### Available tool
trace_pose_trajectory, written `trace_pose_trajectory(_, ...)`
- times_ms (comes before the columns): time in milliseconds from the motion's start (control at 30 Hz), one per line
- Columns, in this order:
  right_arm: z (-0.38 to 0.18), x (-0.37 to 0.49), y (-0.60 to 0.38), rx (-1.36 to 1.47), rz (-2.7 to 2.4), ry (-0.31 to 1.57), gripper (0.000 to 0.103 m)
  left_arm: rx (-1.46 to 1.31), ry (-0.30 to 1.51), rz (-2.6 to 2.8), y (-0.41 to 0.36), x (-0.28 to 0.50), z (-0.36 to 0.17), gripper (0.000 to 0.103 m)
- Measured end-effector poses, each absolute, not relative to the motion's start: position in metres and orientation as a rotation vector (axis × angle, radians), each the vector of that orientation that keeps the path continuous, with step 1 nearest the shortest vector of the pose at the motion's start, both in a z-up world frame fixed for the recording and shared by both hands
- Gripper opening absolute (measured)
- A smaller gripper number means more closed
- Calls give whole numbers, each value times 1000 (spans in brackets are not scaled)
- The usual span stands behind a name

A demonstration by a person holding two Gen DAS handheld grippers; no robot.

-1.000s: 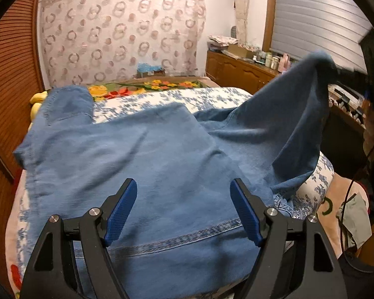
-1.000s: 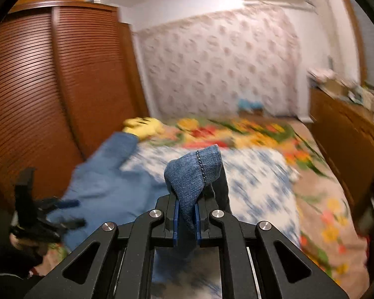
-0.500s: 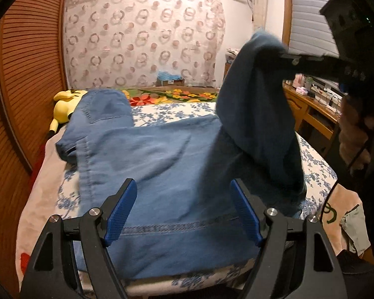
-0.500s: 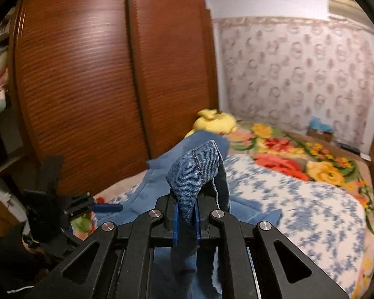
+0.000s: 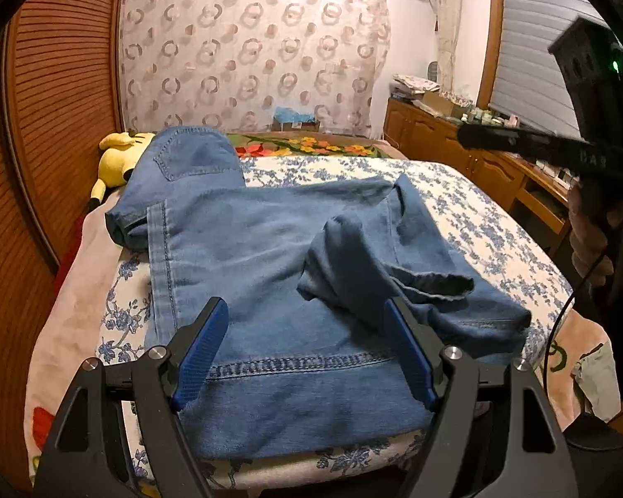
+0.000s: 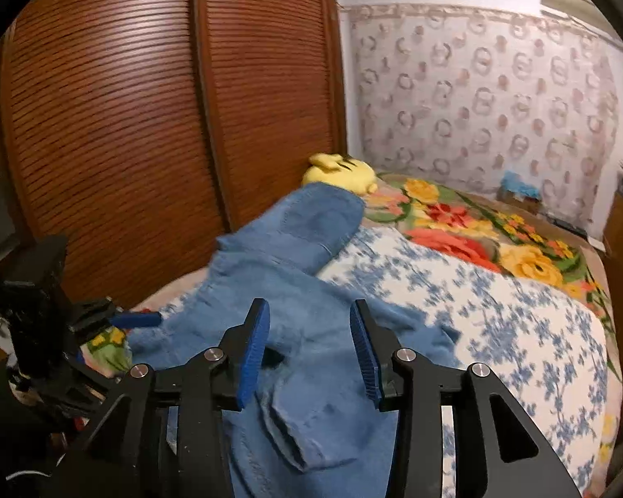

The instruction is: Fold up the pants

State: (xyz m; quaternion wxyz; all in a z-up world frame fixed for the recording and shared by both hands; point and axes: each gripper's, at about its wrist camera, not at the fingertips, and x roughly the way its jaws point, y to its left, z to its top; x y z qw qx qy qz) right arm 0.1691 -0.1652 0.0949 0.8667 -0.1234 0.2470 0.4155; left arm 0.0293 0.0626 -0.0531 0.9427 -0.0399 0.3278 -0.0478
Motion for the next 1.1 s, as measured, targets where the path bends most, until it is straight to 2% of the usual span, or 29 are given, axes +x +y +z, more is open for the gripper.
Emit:
trace_pose_trajectory(67,86,170,-168,-264,842,547,48,-88,679,-102,64,36,-56,78)
trace_pose_trajectory(300,60,179,-168,-251,773,668,48,-88,686,-138,58,64,-52,78)
trace_pose_trajectory(533,56,176,-177,-219,730,688,48,-68,692,-210,40,102,-46,77)
trace_pose_trajectory(600,59,174,-178,-215,723,686,48,-55,714,-217,35,116,-47,48)
trace_pose_trajectory(733,58,172,-178,-207,725,686,48,-65,765,-251,35,132,-54,43)
trace_pose_trajectory(900,46,178,-171,-196,745,699,48,-50,779,-247,38,123,-60,19)
trace_pose_trajectory(1000,39,183,-168,-181,759,709,48,-57,731,-231,43,106,-52,13)
trace_pose_trajectory(1100,35,183,-165,-183,781,719,48,-83,685,-214,51,83,-45,11)
